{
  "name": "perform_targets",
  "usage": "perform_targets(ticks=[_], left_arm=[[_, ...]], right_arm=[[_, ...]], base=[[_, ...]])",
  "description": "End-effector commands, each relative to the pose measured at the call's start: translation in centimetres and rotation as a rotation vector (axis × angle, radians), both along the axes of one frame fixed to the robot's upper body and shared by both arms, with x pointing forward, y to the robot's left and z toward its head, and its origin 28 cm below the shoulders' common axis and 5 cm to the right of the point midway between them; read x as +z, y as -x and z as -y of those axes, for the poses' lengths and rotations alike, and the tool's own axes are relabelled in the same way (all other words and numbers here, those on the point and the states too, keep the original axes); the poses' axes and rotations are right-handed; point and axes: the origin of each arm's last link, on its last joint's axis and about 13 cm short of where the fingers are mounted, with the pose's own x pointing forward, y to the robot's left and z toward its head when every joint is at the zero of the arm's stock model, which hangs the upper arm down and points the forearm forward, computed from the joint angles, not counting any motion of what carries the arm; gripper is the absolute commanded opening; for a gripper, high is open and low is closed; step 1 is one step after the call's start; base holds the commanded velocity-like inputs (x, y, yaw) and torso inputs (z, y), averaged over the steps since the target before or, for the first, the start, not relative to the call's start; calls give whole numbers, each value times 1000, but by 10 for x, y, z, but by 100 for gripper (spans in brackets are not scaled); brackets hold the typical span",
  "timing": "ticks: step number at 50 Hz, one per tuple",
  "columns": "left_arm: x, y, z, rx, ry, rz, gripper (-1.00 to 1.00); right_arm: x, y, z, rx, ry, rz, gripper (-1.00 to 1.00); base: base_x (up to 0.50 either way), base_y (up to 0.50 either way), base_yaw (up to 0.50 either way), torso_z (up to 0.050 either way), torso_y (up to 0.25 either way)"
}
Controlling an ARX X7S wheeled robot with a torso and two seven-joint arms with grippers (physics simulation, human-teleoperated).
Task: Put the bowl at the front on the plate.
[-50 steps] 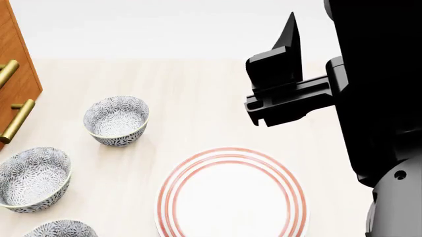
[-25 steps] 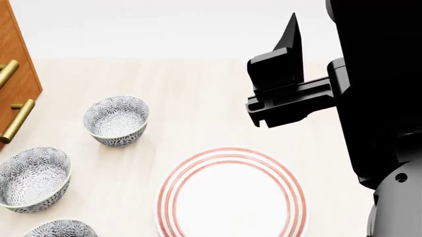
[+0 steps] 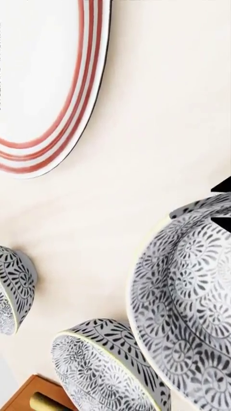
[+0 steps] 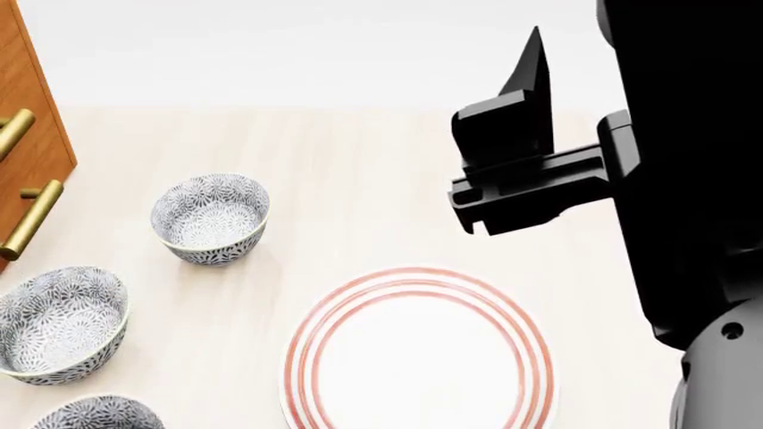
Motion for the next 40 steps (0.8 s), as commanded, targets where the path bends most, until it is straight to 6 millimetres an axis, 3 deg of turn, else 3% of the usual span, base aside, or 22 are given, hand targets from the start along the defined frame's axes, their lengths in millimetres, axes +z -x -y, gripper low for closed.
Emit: perform_targets(ticks=[1, 14, 24, 40], left_arm=[[-7, 4, -2, -5, 7, -54, -100], [13, -1, -4, -38, 74, 117, -100], [27, -2, -3, -30, 143, 144, -100], [55, -2, 1, -61, 122, 270, -100]], right_arm=[[0, 1, 0, -1, -2, 5, 100], [-1, 0, 0, 6, -3, 7, 100], [-3, 2, 1, 6, -9, 11, 100], [-5, 3, 1, 6, -12, 13, 100]], base=[[0, 0, 0, 0, 0], [0, 0, 0, 0, 0], [0, 0, 0, 0, 0], [0, 0, 0, 0, 0]])
